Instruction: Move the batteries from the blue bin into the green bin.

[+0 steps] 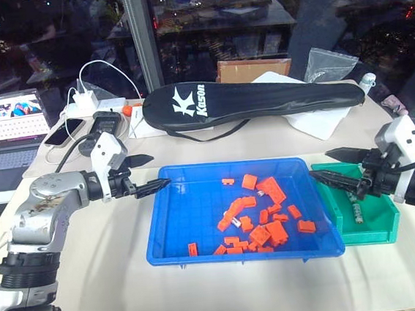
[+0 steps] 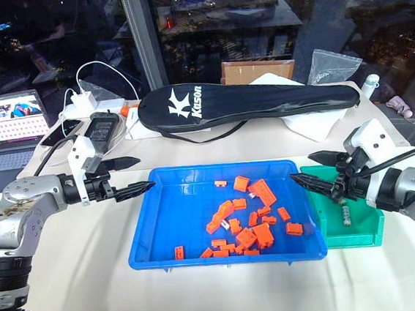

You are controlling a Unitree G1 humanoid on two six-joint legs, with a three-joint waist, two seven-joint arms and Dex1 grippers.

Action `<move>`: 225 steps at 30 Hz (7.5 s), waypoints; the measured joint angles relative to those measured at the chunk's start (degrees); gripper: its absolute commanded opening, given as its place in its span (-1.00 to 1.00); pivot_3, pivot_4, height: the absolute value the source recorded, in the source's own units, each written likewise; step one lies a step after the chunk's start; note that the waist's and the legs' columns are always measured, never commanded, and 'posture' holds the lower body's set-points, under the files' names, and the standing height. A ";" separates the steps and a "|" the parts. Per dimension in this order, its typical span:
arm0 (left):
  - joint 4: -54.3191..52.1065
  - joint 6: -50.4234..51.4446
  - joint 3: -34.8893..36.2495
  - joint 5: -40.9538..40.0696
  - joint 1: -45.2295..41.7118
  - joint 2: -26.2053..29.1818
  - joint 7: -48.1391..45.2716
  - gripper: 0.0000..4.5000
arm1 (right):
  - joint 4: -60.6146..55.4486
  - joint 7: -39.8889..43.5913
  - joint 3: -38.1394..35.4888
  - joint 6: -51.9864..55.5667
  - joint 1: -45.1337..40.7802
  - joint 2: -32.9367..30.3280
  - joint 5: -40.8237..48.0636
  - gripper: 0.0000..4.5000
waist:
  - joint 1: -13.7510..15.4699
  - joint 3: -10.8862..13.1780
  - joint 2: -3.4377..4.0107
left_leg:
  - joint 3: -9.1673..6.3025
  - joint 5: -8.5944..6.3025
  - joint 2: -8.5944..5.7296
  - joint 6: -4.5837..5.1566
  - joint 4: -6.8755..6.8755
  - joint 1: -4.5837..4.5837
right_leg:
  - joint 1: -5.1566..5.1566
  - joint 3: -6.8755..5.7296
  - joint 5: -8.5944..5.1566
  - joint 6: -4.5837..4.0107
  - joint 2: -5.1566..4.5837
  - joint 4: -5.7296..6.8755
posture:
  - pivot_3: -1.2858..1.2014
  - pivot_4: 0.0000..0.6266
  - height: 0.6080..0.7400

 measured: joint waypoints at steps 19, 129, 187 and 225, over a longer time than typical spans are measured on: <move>-0.44 12.44 -10.76 -5.53 -21.85 -0.35 -14.67 1.00 | -11.05 -1.14 13.02 14.22 -3.62 -10.28 2.35 0.58 | 0.13 -0.04 0.14 | -0.23 -0.20 0.00 0.34 0.34 -0.18 | 0.00 -0.17 -0.05 -0.06 0.04 0.07 | 0.03 -0.52 0.86; -3.95 11.25 -11.78 -5.74 -15.45 -6.01 -15.07 1.00 | 4.95 19.08 27.16 6.24 -24.74 -7.63 -30.72 -0.89 | 1.64 -0.02 0.10 | -0.30 -0.30 -0.01 0.53 0.64 -0.13 | -0.02 -0.28 -0.24 -0.26 0.08 0.62 | 0.03 -0.52 0.86; 0.65 2.79 -13.44 3.58 -14.32 -2.14 -15.46 1.00 | 17.64 -5.46 36.52 18.47 -25.40 16.86 -30.27 0.36 | 1.27 -0.01 0.34 | -0.37 -0.37 -0.05 0.67 0.68 -0.21 | -0.08 -0.30 -0.25 -0.39 0.10 0.78 | 0.03 -0.52 0.86; 1.99 2.67 -13.78 4.12 -16.11 -4.59 -16.25 1.00 | 10.24 3.19 38.33 16.24 -25.94 4.83 -23.72 0.97 | 0.94 0.03 0.28 | -0.39 -0.37 -0.04 0.67 0.67 -0.18 | -0.10 -0.30 -0.44 -0.09 0.10 0.75 | 0.03 -0.52 0.86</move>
